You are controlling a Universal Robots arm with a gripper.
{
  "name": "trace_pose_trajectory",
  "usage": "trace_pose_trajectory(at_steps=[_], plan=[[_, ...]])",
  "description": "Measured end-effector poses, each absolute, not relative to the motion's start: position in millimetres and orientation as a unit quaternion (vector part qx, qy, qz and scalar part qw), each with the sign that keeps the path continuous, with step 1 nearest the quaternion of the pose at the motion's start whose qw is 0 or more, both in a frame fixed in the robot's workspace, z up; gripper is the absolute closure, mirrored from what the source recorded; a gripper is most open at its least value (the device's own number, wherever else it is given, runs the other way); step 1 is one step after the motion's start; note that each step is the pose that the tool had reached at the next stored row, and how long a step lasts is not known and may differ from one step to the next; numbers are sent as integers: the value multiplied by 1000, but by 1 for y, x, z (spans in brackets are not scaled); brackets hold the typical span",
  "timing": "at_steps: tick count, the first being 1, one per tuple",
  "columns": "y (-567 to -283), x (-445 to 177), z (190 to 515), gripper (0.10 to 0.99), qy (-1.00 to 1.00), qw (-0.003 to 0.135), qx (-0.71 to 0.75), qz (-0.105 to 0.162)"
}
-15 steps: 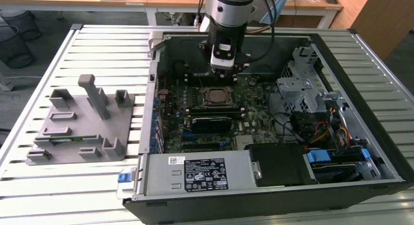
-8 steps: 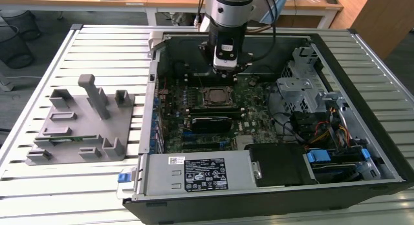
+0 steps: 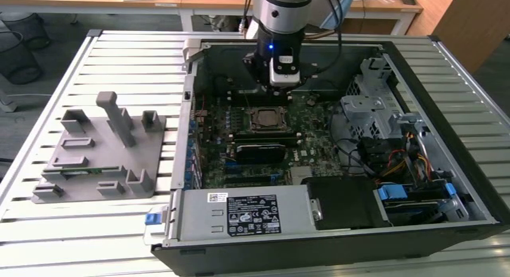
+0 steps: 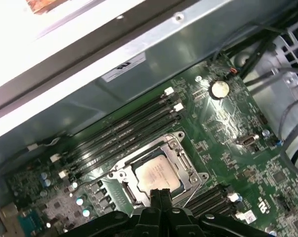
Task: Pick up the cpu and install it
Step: 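Install the first cpu locking lever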
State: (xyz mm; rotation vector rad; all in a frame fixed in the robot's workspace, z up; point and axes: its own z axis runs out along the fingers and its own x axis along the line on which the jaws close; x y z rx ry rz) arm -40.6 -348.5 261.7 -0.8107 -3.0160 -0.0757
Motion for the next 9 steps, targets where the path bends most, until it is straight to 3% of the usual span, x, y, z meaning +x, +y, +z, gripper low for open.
trace_pose_trajectory(at_steps=[9], plan=[[-349,-41,261,980,-982,10,-187,-24]])
